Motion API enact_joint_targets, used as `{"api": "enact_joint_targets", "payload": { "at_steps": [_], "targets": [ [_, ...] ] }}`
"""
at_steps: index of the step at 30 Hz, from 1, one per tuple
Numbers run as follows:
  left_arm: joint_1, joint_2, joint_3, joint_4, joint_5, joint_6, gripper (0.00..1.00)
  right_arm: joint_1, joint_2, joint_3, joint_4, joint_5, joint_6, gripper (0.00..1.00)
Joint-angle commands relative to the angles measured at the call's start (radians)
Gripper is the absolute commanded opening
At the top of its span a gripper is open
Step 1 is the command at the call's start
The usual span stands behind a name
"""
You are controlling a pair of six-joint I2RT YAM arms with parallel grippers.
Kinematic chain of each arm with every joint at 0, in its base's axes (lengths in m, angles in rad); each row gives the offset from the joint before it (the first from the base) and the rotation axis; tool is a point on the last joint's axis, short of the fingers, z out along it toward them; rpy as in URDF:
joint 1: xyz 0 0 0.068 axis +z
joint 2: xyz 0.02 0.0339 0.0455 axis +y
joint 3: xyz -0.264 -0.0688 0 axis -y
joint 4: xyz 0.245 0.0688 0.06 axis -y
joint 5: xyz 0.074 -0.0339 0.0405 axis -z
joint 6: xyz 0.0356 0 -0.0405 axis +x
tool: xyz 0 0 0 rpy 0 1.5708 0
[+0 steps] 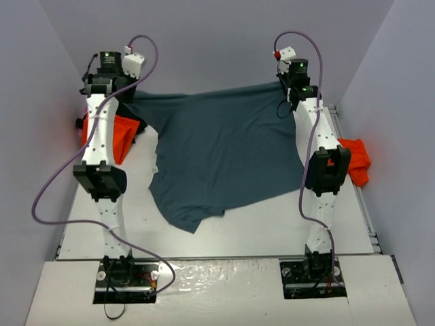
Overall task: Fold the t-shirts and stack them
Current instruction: Flatten out the tshirt
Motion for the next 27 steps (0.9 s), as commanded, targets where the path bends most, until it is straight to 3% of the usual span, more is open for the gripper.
{"api": "enact_joint_targets", "payload": {
  "at_steps": [1, 8, 13, 16, 20, 27],
  "targets": [
    [0.036, -0.28, -0.085, 0.208, -0.128, -0.012, 0.0, -0.031, -0.217, -0.019, 0.169, 0.182, -0.037, 0.0],
    [0.047, -0.637, -0.303, 0.377, -0.12, -0.003, 0.0, -0.039, -0.536, -0.279, 0.245, 0.126, -0.002, 0.0],
    [0.048, -0.882, -0.35, 0.335, -0.093, -0.005, 0.0, -0.062, -0.82, -0.49, 0.247, 0.028, 0.043, 0.0],
    [0.048, -0.951, -0.306, 0.278, -0.087, 0.02, 0.0, -0.062, -0.892, -0.523, 0.214, 0.005, 0.05, 0.0],
    [0.043, -0.96, -0.125, 0.168, -0.071, 0.049, 0.0, -0.066, -0.971, -0.487, 0.115, -0.056, 0.107, 0.0],
    [0.014, -0.883, 0.118, 0.024, -0.051, 0.104, 0.0, -0.09, -0.944, -0.36, 0.005, -0.108, 0.146, 0.0]
  ]
}}
